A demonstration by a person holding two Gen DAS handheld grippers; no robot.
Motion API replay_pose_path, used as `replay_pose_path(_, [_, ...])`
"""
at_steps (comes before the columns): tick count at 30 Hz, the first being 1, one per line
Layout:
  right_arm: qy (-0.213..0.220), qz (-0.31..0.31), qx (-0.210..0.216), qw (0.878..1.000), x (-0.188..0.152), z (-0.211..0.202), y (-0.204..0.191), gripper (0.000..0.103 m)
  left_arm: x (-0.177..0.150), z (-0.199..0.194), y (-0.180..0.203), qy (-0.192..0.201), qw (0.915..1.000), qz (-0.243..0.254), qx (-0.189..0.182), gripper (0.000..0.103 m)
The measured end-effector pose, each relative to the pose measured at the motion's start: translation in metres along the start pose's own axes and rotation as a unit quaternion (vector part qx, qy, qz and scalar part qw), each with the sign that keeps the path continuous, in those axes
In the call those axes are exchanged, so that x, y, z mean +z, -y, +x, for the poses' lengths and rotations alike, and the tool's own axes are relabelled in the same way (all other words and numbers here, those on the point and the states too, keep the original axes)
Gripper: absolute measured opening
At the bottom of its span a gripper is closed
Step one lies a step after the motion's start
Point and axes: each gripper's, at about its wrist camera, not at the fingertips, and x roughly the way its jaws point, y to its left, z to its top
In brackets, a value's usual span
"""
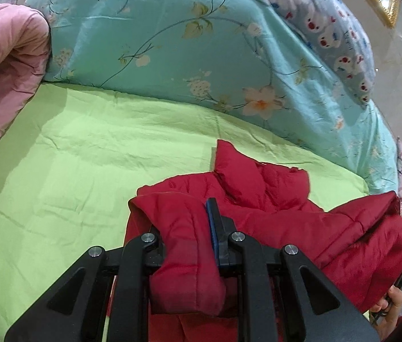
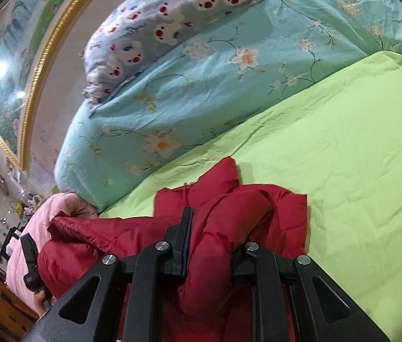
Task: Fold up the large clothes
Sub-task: 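Carry the held hem over the coat body toward the collar with both grippers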
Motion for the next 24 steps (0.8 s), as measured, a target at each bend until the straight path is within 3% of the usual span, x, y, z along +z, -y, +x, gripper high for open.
replay_pose_path(11, [-0.011,0.015,-0.038,0.999,0.017,0.063,0.027,0.017,0.027,0.082,0.0,-0.044,0.9986,-0.016,0.027,0.016])
replay_pose_path(24, [-0.045,0.039,-0.076,0.995,0.037,0.118,0.051,0.017,0.05,0.14,0.001,-0.096,0.9944,-0.012,0.043,0.016])
